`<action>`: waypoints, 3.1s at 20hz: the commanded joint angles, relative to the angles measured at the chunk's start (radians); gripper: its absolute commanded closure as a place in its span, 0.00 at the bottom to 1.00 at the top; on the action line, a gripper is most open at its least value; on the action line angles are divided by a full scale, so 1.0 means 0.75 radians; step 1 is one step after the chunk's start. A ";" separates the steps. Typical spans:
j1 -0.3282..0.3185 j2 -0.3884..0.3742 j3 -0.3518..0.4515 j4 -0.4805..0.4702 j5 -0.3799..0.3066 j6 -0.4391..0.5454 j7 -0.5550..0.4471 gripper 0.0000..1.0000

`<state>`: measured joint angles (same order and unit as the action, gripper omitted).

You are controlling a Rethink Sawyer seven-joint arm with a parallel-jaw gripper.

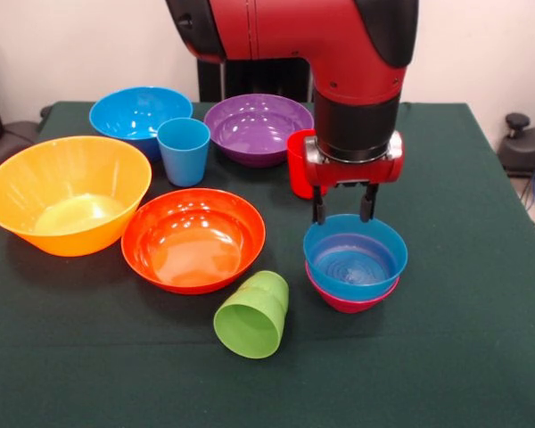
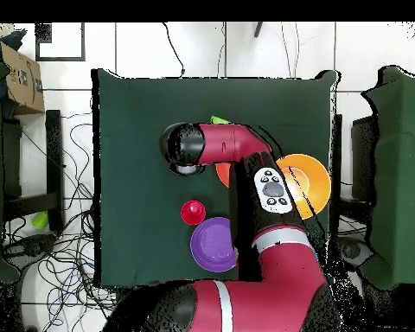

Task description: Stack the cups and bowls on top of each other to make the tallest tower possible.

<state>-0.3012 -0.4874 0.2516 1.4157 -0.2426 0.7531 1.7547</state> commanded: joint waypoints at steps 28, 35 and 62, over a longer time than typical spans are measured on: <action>-0.314 -0.017 0.162 -0.149 -0.322 0.162 -0.544 0.00; -0.294 0.025 0.204 -0.182 -0.329 0.147 -0.472 0.00; -0.429 0.337 0.636 -0.568 -0.171 0.624 -1.013 0.00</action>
<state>-0.5797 -0.3844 0.5032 1.1681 -0.4137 0.8553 1.6400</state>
